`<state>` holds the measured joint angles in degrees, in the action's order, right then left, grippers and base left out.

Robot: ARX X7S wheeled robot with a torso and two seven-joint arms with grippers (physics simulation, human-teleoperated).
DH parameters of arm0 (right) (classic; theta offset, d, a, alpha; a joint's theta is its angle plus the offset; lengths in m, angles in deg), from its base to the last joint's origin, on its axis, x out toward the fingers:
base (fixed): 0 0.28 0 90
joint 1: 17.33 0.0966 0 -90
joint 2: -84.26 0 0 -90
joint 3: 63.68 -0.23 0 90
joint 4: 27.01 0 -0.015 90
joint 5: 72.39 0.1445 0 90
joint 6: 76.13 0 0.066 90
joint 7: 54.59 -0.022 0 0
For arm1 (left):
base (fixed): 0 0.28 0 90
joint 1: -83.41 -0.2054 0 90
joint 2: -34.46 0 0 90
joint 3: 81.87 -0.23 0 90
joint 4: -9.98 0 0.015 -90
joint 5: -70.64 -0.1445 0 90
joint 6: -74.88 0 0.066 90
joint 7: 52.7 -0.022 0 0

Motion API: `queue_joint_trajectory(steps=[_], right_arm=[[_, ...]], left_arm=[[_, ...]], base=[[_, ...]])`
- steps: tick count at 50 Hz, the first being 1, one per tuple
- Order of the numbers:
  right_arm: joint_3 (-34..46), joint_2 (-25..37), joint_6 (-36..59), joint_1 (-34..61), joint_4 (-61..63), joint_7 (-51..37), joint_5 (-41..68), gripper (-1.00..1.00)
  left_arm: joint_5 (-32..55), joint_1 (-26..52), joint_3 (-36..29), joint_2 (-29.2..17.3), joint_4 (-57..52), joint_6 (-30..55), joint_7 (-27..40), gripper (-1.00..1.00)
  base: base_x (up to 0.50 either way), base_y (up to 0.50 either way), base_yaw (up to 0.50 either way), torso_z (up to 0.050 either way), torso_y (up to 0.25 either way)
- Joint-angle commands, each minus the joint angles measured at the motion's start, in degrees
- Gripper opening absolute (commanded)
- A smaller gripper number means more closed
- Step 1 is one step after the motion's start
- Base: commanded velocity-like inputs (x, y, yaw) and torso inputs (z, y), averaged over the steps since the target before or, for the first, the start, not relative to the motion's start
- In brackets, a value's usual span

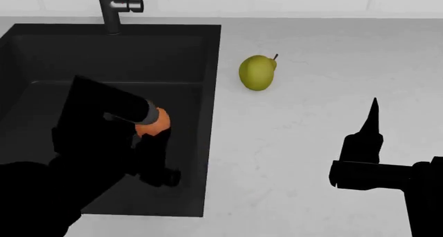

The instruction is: Pick the egg from the counter and place it in the sink

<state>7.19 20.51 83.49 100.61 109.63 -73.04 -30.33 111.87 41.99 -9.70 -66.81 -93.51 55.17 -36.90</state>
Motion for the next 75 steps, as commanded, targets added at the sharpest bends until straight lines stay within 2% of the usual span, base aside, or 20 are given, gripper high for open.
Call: queue_joint_trajectory(steps=[1, 4, 8, 9, 11, 17, 25, 31, 43, 54, 75], right_arm=[[0.2, 0.2, -0.5, -0.3, -0.3, -0.2, 0.1, 1.00], [0.3, 0.2, -0.5, -0.3, -0.4, -0.3, 0.1, 1.00], [0.5, 0.3, -0.8, -0.3, -0.5, -0.4, 0.1, 1.00], [0.5, 0.2, -1.0, -0.4, -0.6, -0.3, 0.1, 1.00], [0.6, 0.2, -1.3, -0.6, -0.7, -0.2, 0.0, 1.00], [0.8, 0.1, -1.7, -0.8, -1.0, -0.3, 0.0, 1.00], [1.2, 0.2, -2.3, -1.0, -1.4, -0.2, -0.1, 1.00], [0.9, 0.3, -2.5, -1.3, -1.3, -0.2, 0.1, 1.00], [0.8, 0.4, -2.9, -1.9, -1.2, -0.4, 0.4, 1.00], [0.4, 0.4, -3.5, -3.0, -1.1, -0.5, 0.7, 1.00], [1.2, 0.7, -3.2, -2.3, -1.6, -1.4, 1.0, 1.00]], left_arm=[[-4.1, 4.1, -0.2, -2.0, 11.2, -5.0, -1.2, -1.00], [-5.5, 4.8, 1.6, -1.8, 16.3, -7.8, -0.5, -1.00], [-7.0, 6.6, 0.6, -2.5, 22.5, -10.4, -3.0, -1.00], [-4.6, 7.5, 7.4, -0.2, 28.1, -7.9, 1.2, -1.00], [-8.1, 8.8, 1.5, -1.9, 30.5, -10.8, -2.7, -1.00], [-10.5, 12.6, 1.7, -1.1, 43.1, -15.4, -4.0, -1.00], [-14.9, 20.1, -2.2, 0.8, 65.1, -23.6, -11.1, -1.00], [-19.1, 27.9, -5.7, 4.2, 88.3, -31.2, -18.7, -1.00], [-30.4, 25.2, 2.9, 3.9, 88.5, -24.6, -21.3, -1.00], [-38.1, 22.7, 9.9, 4.4, 88.5, -23.4, -21.7, -1.00], [-41.2, 19.7, 10.0, 4.8, 88.5, -21.6, -23.7, -1.00]], base=[[0.00, 0.00, 0.00, 0.000, 0.000], [0.00, 0.00, 0.00, 0.000, 0.000], [0.00, 0.00, 0.00, 0.000, 0.000], [0.00, 0.00, 0.00, 0.000, 0.000], [0.00, 0.00, 0.00, 0.000, 0.000], [0.00, 0.00, 0.00, 0.000, 0.000], [0.00, 0.00, 0.00, 0.000, 0.000], [0.00, 0.00, 0.00, 0.000, 0.000], [0.00, 0.00, 0.00, 0.000, 0.000], [0.00, 0.00, 0.00, 0.000, 0.000], [0.00, 0.00, 0.00, 0.000, 0.000]])
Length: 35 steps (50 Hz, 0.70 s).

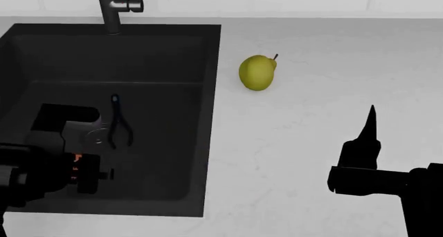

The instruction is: Pick the egg from the counter and place it in the sink

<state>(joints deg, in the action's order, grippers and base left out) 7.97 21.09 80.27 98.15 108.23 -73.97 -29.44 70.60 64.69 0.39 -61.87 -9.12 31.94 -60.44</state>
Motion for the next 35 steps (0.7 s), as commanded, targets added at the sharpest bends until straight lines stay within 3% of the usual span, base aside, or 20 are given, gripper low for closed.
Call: queue_joint_trajectory(steps=[1, 4, 5, 35], right_arm=[[0.3, 0.1, 0.2, 0.2, -0.1, -0.5, 0.3, 1.00], [0.2, 0.2, 0.1, 0.2, 0.0, -0.6, 0.4, 1.00], [0.2, 0.2, 0.0, 0.1, 0.0, -0.6, 0.4, 1.00], [0.6, 0.3, -1.2, 0.0, -0.4, -0.9, 1.0, 1.00]], left_arm=[[0.3, -3.0, 0.4, -0.3, 4.1, 1.7, 0.1, -1.00], [0.1, -3.0, 0.1, -0.3, 4.1, 1.2, -0.4, -1.00], [0.2, -2.9, 0.5, -0.3, 4.1, 1.1, 0.0, 1.00], [0.6, 1.5, 2.1, 0.0, 4.1, -5.0, 1.6, 1.00]], base=[[-0.02, 0.00, 0.00, 0.000, 0.000], [-0.01, 0.00, 0.00, 0.000, 0.000], [-0.01, 0.00, 0.00, 0.000, 0.000], [0.00, 0.00, 0.00, -0.001, 0.000]])
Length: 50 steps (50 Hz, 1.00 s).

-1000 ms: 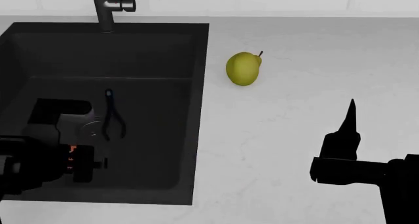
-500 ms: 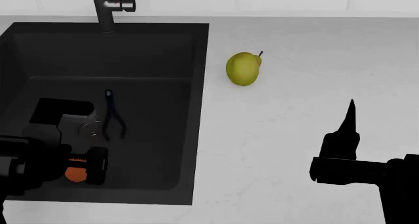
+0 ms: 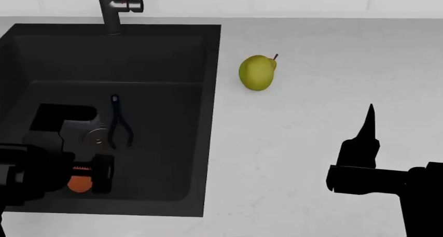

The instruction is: Pick the egg from the counter and place it in the sink

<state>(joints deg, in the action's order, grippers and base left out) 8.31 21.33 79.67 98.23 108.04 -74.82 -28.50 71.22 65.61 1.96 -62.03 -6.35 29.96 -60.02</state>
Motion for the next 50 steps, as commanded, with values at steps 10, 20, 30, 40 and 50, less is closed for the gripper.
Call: queue_joint_trajectory(steps=[10, 20, 30, 40, 50], right_arm=[[-0.1, 0.4, -0.3, 0.0, 0.1, -0.4, 0.7, 1.00], [-0.3, 0.6, -0.4, -0.2, 0.2, -0.5, 1.0, 1.00], [0.5, 0.5, -2.4, -1.0, -1.1, 0.1, 0.0, 1.00], [0.7, 0.3, -4.1, -1.8, -1.5, 0.6, -0.4, 1.00], [0.7, 0.3, -5.1, -2.7, -1.6, 0.8, -0.6, 1.00]], left_arm=[[-0.2, 2.9, 1.1, 0.6, 1.3, -6.2, 1.5, 1.00], [0.1, 4.3, 1.2, 0.9, 1.2, -10.7, 0.6, 1.00], [2.0, -4.2, 3.1, -0.1, -20.3, -4.3, 1.4, 1.00], [4.4, -14.5, 4.3, -0.6, -45.3, 6.5, 1.2, 1.00], [6.1, -21.2, 4.2, -1.2, -64.4, 15.8, 1.2, 1.00]], base=[[0.00, 0.00, 0.00, 0.000, 0.000], [0.00, 0.00, 0.00, 0.000, 0.000], [0.00, 0.00, 0.00, 0.000, 0.000], [0.00, 0.00, 0.00, 0.000, 0.000], [0.00, 0.00, 0.00, 0.000, 0.000]])
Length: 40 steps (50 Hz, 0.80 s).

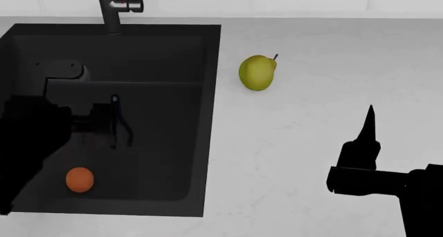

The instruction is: Pick the egg from the counter and place it in the sink

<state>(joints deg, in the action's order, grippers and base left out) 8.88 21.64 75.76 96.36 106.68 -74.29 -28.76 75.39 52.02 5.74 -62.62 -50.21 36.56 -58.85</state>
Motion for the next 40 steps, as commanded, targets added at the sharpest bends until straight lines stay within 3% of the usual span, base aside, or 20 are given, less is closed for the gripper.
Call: queue_joint_trajectory(steps=[1, 21, 40], right_arm=[[0.0, 0.0, -1.2, -0.9, -0.3, 0.3, -0.2, 1.00], [0.6, 0.3, -1.1, -0.9, -0.3, -0.5, 0.1, 1.00], [1.2, 0.4, -1.7, -1.1, -0.9, -0.6, 0.0, 1.00]], left_arm=[[2.0, -8.6, 0.3, -0.9, -23.1, 10.1, 0.0, 1.00], [6.2, -17.9, 3.8, -1.8, -57.5, 27.7, 0.9, 1.00], [9.6, -25.9, 4.1, -1.7, -75.1, 35.5, 0.9, 1.00]], base=[[0.00, 0.00, 0.00, 0.000, 0.000], [0.00, 0.00, 0.00, 0.000, 0.000], [0.00, 0.00, 0.00, 0.000, 0.000]])
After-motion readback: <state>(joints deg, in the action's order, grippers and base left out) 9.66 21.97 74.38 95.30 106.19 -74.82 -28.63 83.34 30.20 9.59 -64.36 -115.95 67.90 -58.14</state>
